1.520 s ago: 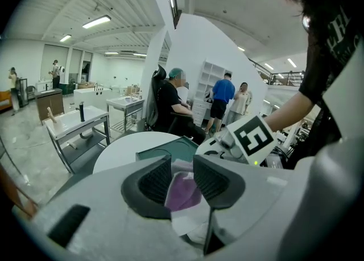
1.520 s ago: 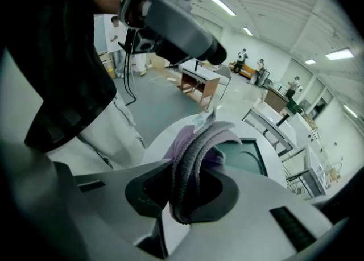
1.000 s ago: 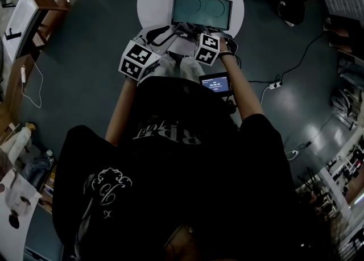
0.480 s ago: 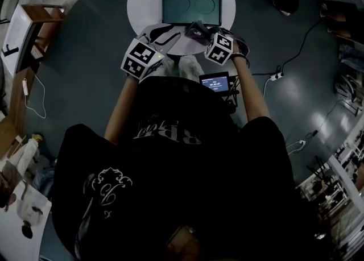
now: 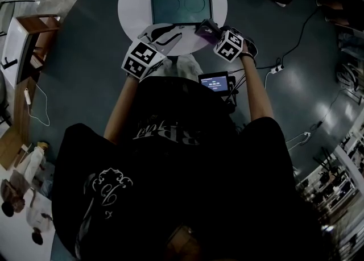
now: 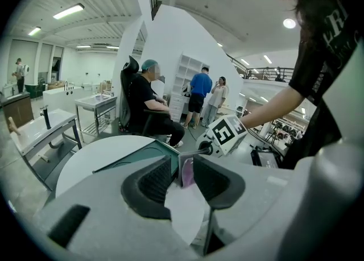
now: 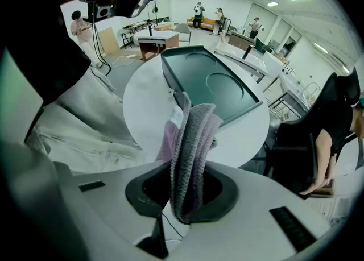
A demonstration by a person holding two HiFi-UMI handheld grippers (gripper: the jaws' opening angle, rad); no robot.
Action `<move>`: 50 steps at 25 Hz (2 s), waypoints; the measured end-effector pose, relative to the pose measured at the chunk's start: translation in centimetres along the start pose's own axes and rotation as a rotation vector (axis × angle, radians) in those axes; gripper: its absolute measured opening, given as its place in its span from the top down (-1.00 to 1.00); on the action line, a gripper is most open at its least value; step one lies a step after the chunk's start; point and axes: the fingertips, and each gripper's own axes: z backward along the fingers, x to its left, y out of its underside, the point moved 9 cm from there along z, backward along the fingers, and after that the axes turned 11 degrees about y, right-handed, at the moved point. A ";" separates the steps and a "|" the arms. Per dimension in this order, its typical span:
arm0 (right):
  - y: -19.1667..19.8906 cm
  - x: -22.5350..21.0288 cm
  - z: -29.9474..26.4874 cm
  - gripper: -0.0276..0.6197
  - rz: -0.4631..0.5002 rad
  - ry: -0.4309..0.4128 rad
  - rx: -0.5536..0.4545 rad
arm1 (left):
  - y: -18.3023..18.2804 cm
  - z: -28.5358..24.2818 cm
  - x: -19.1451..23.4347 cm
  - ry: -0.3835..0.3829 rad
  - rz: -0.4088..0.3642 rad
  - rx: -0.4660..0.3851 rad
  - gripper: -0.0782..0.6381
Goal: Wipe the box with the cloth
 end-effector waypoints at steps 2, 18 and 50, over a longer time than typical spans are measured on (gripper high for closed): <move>1.1 -0.6 0.1 0.74 -0.027 -0.001 0.016 | -0.4 -0.4 0.0 0.006 -0.004 0.004 0.42; 1.6 -5.2 -0.4 0.73 -0.047 0.062 0.070 | -1.4 -0.5 0.7 -0.034 0.010 -0.008 0.42; -4.7 -19.6 -4.7 0.74 -0.076 0.141 0.036 | -2.1 0.6 3.7 -0.214 0.113 -0.055 0.42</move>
